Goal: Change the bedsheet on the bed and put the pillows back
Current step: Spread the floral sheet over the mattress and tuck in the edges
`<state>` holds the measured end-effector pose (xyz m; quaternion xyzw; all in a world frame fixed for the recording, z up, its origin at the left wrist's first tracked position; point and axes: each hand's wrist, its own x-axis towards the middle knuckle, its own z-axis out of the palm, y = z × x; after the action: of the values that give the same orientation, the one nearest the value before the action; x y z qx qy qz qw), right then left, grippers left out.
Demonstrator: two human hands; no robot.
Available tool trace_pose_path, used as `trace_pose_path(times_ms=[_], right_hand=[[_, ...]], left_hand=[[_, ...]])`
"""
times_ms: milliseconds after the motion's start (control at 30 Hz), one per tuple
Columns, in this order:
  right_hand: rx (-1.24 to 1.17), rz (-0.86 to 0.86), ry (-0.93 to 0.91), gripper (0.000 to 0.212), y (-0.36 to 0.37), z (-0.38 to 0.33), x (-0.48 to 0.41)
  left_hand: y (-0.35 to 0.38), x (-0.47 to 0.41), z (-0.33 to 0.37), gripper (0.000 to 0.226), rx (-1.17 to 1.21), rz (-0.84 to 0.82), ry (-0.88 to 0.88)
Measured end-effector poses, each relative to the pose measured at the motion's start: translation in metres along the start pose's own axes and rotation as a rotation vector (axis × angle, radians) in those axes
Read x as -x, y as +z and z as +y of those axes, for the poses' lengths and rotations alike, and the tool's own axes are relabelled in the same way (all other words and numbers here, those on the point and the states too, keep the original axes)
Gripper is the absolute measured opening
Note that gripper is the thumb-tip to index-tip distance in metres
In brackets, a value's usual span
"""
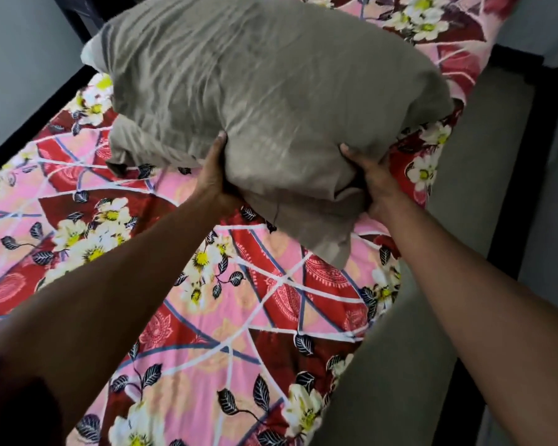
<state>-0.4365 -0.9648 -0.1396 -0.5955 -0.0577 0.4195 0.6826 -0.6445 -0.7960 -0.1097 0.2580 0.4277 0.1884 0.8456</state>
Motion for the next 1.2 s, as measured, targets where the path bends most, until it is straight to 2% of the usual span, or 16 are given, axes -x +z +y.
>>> trace_pose_path(times_ms=[100,167,333,433,467,533,633,700,800,867,933,967,1000,1067,1133,1200], right_hand=[[0.006,-0.007,0.205,0.06,0.006,0.003,0.003],[-0.028,0.032,0.2,0.046,0.023,0.005,0.006],[-0.082,-0.013,0.175,0.025,0.083,0.014,0.044],[-0.109,-0.07,0.185,0.054,0.118,0.023,0.072],[-0.121,-0.06,0.166,0.061,0.129,0.028,0.084],[-0.158,-0.073,0.149,0.058,0.157,0.046,0.112],[-0.216,-0.119,0.167,0.058,0.204,0.084,0.168],[-0.249,-0.118,0.174,0.059,0.215,0.112,0.191],[-0.257,-0.108,0.271,0.068,0.247,0.181,0.243],[-0.249,-0.126,0.334,0.073,0.259,0.231,0.283],[-0.218,-0.067,0.388,0.043,0.255,0.266,0.317],[-0.204,-0.037,0.392,0.036,0.247,0.281,0.324],[-0.177,-0.021,0.393,0.047,0.242,0.293,0.337],[-0.139,-0.075,0.325,0.081,0.229,0.299,0.346],[-0.121,-0.152,0.198,0.073,0.218,0.304,0.36],[-0.025,-0.091,0.139,0.063,0.206,0.303,0.381]], left_hand=[[0.003,-0.001,0.012,0.05,-0.106,0.109,-0.024],[0.006,-0.003,0.026,0.026,-0.215,0.216,0.0],[-0.008,0.023,0.071,0.022,-0.304,0.326,0.14],[-0.033,0.056,0.099,0.027,-0.279,0.375,0.274],[-0.044,0.073,0.105,0.018,-0.274,0.394,0.307],[-0.074,0.114,0.118,0.007,-0.272,0.454,0.4],[-0.147,0.174,0.131,0.036,-0.202,0.458,0.482],[-0.183,0.196,0.127,0.051,-0.204,0.47,0.464],[-0.266,0.247,0.111,0.057,-0.235,0.534,0.38],[-0.319,0.276,0.084,0.041,-0.289,0.564,0.255],[-0.36,0.297,0.051,0.013,-0.377,0.574,0.105],[-0.373,0.303,0.037,0.017,-0.391,0.542,0.066],[-0.387,0.31,0.023,0.022,-0.396,0.509,0.068],[-0.4,0.315,0.01,0.03,-0.415,0.464,0.12],[-0.413,0.319,-0.003,0.048,-0.435,0.444,0.149],[-0.419,0.326,-0.021,0.05,-0.461,0.483,0.151]])
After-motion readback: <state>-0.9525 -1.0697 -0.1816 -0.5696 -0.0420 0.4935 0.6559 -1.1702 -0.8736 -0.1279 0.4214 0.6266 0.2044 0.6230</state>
